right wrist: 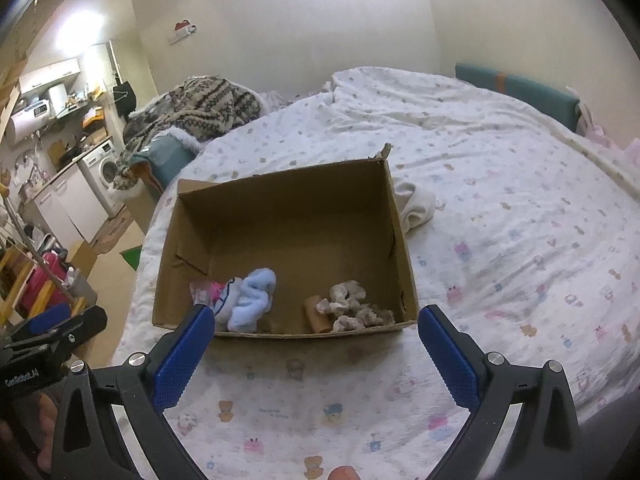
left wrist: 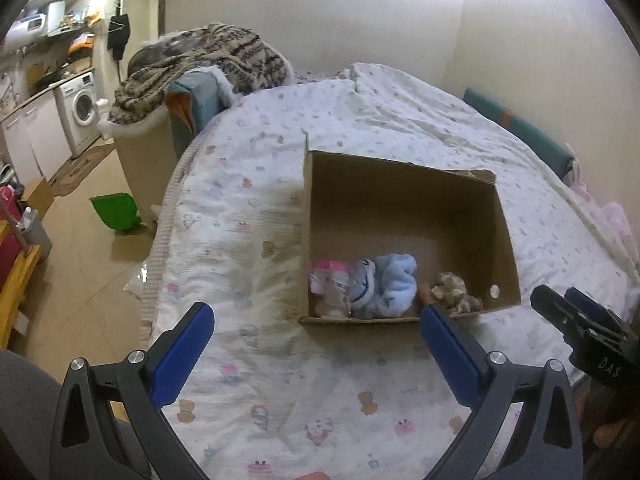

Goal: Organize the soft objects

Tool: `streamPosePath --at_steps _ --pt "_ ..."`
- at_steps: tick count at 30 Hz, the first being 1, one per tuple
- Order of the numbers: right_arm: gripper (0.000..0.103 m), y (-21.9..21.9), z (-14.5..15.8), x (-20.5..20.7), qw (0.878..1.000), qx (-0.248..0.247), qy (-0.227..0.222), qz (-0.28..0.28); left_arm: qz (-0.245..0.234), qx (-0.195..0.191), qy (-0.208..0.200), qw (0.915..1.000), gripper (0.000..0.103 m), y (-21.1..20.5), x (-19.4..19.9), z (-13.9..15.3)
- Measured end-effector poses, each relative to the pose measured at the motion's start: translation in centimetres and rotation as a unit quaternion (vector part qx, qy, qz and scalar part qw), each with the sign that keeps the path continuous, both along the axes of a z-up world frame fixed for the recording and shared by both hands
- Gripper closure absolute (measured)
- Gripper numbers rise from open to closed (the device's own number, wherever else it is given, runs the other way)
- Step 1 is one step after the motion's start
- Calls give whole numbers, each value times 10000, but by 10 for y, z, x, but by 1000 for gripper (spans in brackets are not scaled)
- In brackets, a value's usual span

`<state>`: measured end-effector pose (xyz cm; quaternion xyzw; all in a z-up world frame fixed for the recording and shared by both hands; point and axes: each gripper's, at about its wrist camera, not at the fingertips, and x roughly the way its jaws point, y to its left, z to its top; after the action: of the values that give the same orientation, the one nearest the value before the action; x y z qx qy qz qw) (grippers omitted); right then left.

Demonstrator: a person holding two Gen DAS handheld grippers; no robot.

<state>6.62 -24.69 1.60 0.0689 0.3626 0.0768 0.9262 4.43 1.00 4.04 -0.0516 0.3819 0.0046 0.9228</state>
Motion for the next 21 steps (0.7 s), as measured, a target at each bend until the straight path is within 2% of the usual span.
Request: streamPosePath --at_steps 21 --pt "0 5 -8 2 9998 -126 123 57 -20 49 11 10000 1 -3 -1 -1"
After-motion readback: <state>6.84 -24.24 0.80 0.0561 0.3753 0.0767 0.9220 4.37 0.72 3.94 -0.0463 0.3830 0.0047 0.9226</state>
